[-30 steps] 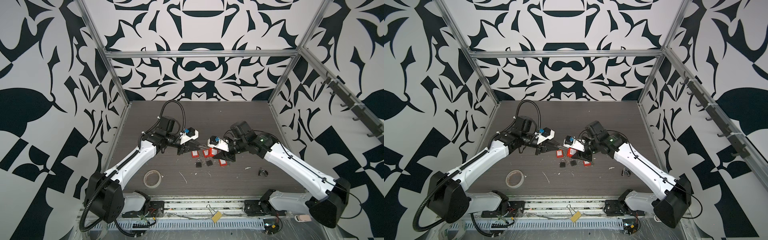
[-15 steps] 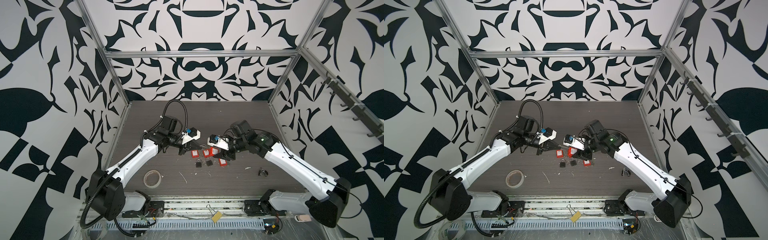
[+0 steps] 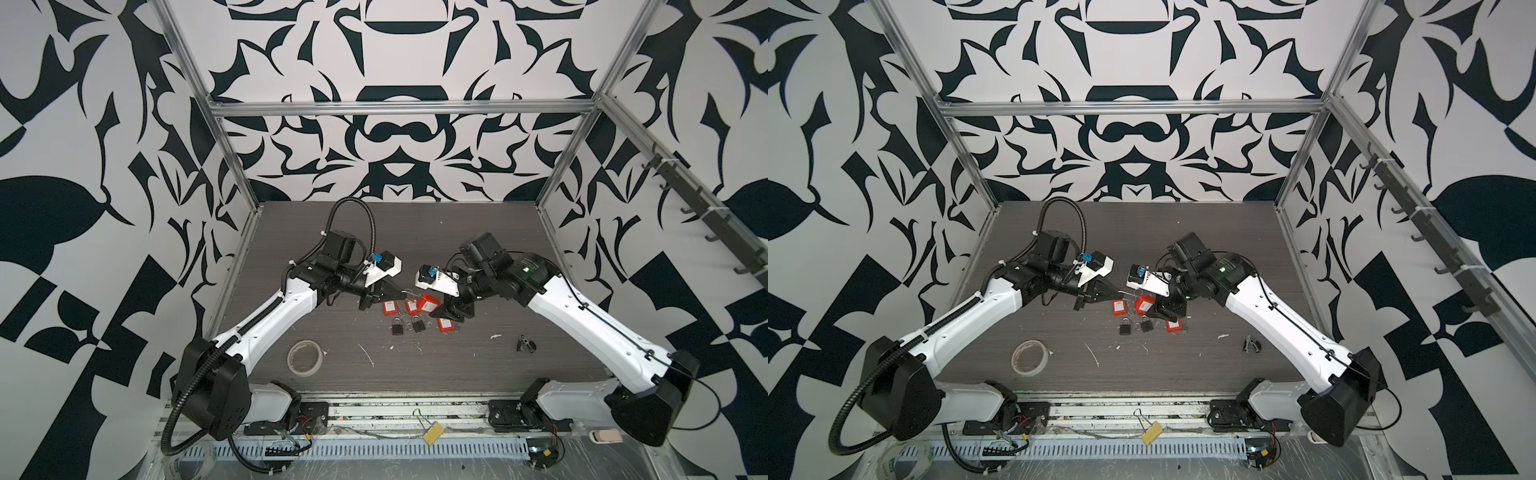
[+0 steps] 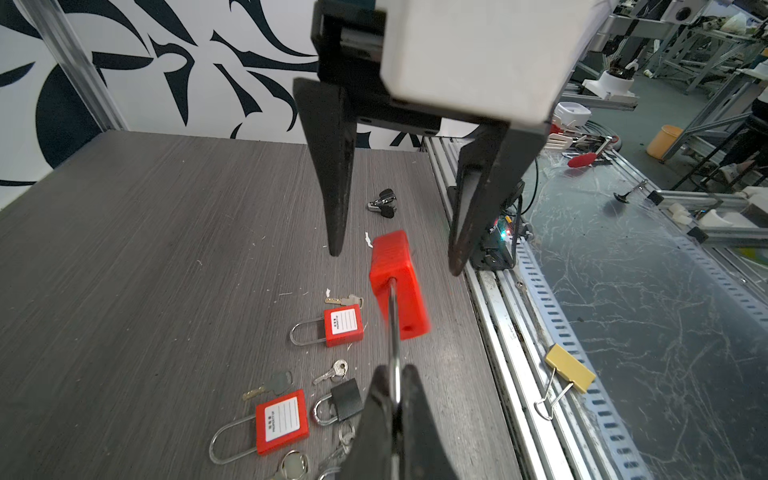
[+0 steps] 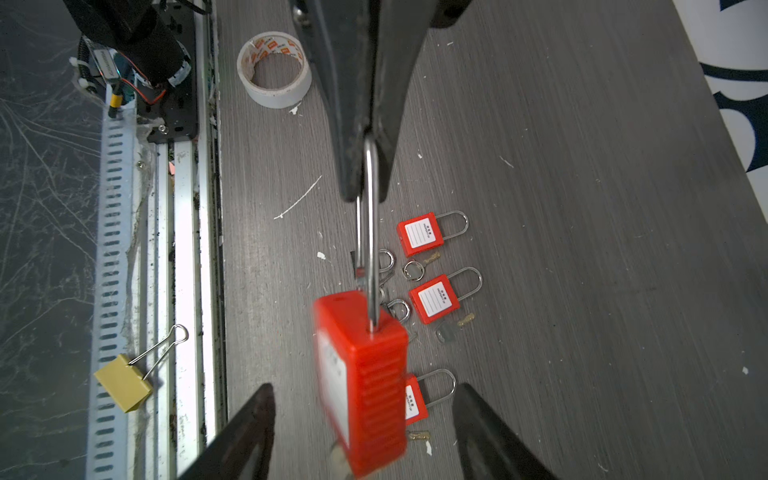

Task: Lock with the key

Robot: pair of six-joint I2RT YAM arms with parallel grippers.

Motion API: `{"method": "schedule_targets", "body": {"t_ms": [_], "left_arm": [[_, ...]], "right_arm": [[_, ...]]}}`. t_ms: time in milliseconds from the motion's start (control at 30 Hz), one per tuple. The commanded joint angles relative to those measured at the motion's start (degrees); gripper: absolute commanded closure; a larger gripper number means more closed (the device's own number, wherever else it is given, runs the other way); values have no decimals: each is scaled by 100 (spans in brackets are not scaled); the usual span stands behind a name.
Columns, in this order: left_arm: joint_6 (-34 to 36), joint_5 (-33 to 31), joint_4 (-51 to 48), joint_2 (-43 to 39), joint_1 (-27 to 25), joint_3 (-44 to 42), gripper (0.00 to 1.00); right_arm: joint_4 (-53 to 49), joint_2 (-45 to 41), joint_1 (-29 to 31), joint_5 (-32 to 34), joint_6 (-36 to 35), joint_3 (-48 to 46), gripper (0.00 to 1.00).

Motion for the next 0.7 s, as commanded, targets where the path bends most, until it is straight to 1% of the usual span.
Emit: {"method": "schedule_targets", "body": {"t_ms": [0,100,167,233,300,433,533,667], "left_arm": [[-242,279,283,-171,-31,-113,100],[-351,296,407,-181,-76,-161,100],[-347,282,423,-205,-118,-159,100],[-345,274,439,-217,-149,-176,100],[-352,263,453,-237,-181,-188,100],[-347,252,486,-292,-202,-208,100],[-368,263,572,-333,-233,-240,100],[-385,267,610,-322,-287,-258,100]], "right_arm": [[-273,-61,-7,-251,171,379,24],[-491,-57,-7,-204,63,412,23],[-479,-68,-7,50,16,351,23],[-466,-16,-7,263,-25,358,26],[-465,77,-6,316,-77,406,31],[-534,195,-7,106,-229,482,40],[-574,211,-5,15,-342,449,49],[-548,163,-12,-123,-418,420,64]]}}
